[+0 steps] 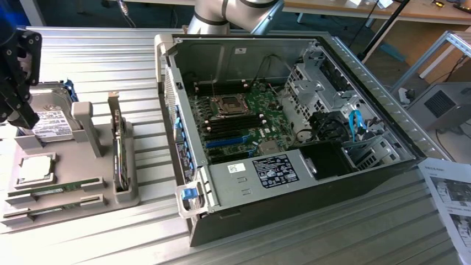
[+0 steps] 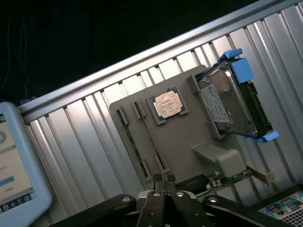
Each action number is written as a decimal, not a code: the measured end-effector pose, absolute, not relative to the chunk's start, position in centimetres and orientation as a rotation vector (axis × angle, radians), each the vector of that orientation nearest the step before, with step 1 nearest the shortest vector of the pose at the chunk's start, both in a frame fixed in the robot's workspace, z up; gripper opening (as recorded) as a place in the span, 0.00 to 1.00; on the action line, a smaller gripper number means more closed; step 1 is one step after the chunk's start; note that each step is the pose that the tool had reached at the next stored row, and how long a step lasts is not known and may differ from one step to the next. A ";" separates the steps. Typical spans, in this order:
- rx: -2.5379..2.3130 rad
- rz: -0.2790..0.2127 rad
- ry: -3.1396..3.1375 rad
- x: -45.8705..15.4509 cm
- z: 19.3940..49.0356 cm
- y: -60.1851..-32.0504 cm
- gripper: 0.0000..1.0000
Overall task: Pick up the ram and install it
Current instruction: 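Pick up the ram and move it above insertion slot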
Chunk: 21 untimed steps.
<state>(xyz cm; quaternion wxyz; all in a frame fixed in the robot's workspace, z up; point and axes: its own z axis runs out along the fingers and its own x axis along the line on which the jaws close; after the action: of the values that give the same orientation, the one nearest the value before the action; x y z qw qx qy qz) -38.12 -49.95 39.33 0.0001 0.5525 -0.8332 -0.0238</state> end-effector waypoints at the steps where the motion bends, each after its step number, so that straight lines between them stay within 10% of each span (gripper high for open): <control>1: 1.759 -0.075 -2.601 -38.1 39.3 -50.0 0.11; 21: 2.120 -0.074 -2.307 -38.1 39.3 -50.0 0.11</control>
<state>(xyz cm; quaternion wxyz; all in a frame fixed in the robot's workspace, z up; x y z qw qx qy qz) -38.12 -49.95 39.33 0.0038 0.6765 -0.7360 -0.0235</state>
